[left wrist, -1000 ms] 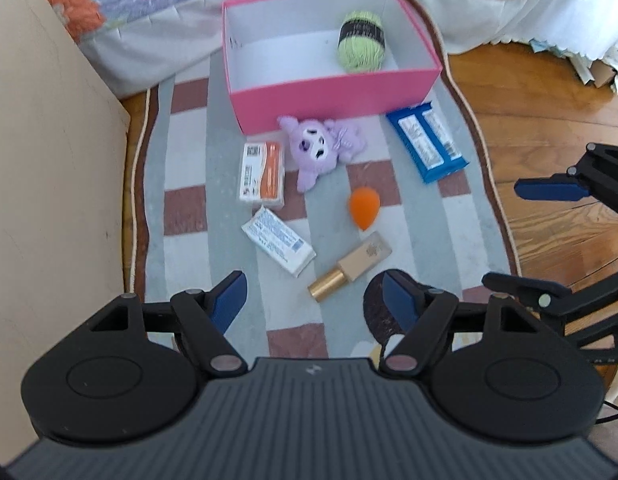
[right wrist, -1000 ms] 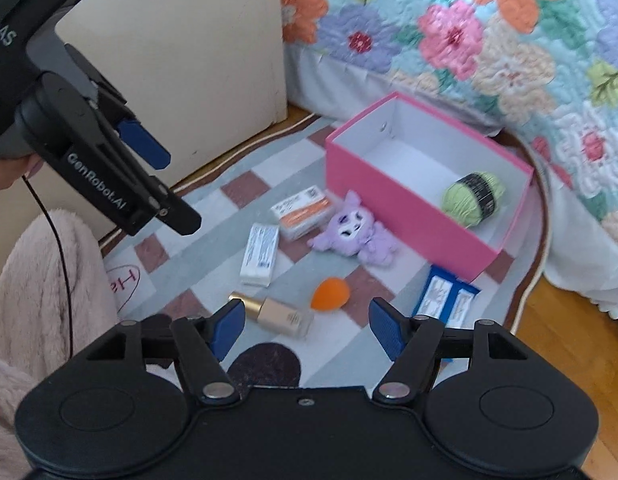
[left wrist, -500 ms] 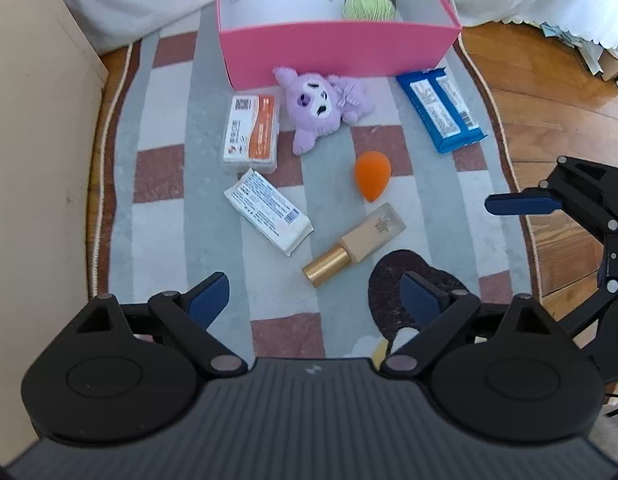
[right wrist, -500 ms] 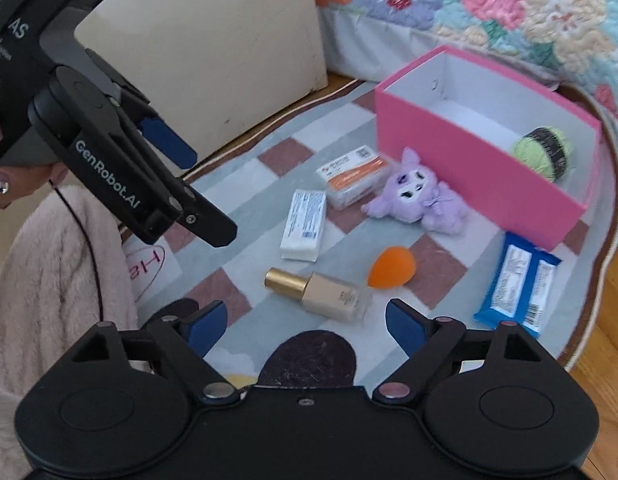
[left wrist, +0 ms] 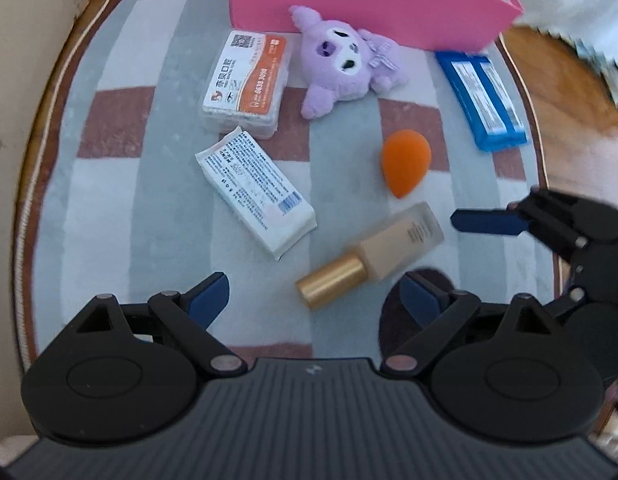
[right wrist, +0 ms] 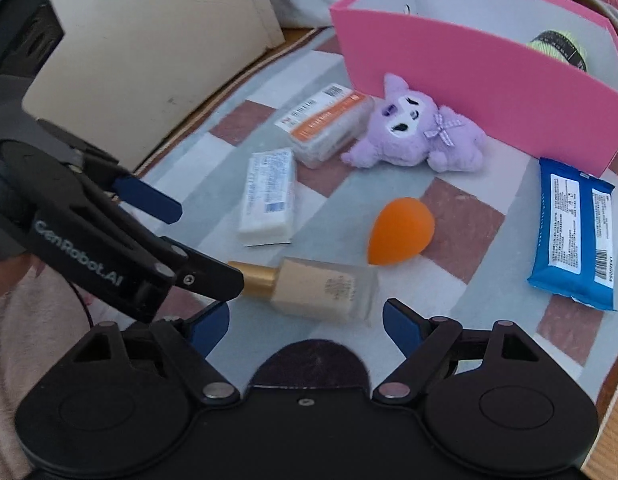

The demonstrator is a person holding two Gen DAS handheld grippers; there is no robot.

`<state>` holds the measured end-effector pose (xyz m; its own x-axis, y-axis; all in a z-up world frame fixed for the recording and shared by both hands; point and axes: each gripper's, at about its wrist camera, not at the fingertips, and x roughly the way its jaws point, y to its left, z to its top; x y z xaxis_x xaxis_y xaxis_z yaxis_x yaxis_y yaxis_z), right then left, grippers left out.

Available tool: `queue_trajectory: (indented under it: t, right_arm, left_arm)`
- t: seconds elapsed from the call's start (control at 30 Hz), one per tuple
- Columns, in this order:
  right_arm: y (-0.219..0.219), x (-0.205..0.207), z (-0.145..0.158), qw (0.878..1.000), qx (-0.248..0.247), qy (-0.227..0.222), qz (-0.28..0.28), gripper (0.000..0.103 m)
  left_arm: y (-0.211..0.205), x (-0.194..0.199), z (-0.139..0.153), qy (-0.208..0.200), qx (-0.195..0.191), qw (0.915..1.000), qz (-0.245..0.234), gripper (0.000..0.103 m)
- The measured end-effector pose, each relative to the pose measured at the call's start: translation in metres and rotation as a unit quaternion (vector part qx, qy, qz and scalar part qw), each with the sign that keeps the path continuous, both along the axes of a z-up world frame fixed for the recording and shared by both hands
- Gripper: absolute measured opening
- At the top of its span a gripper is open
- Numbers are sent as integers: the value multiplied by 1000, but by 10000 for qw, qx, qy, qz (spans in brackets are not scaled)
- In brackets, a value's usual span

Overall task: Organize objects
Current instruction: 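Reach the left gripper to the gold-capped foundation bottle and grasp it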

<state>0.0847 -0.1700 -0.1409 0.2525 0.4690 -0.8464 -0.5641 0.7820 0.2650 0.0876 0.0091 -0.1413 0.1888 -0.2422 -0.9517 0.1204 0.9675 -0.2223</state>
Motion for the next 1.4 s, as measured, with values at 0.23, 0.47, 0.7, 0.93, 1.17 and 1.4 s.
queue_trajectory:
  t: [0.23,0.47,0.7,0.93,1.17,1.4]
  right_arm:
    - [6,0,-13,9999,53,82,133,84]
    - [16,4,-23,9998,-152,134,74,84]
    - [11,5,-23,9996,-283,-73,52,74]
    - [4,2,-26,9997,-222,-106,-22,73]
    - [4,2,-26,9997,-189,-125,-98,73]
    - [-2,-4,-23,9995,-51,-253,-174,70]
  left_arm:
    - [-4,-1,-20,216,-285,9987,352,93]
    - [-4,-3,-33,279,-340,9975,544,85]
    - [-12,-7,-29,13,-719,9953,642,66]
    - [-11,-10,-32,-29,-795,9937,792,67]
    - [-21,-12,-32,-306,-682,9949,671,75]
    - [-21,-23,-19,-663,-532,9945,606,63]
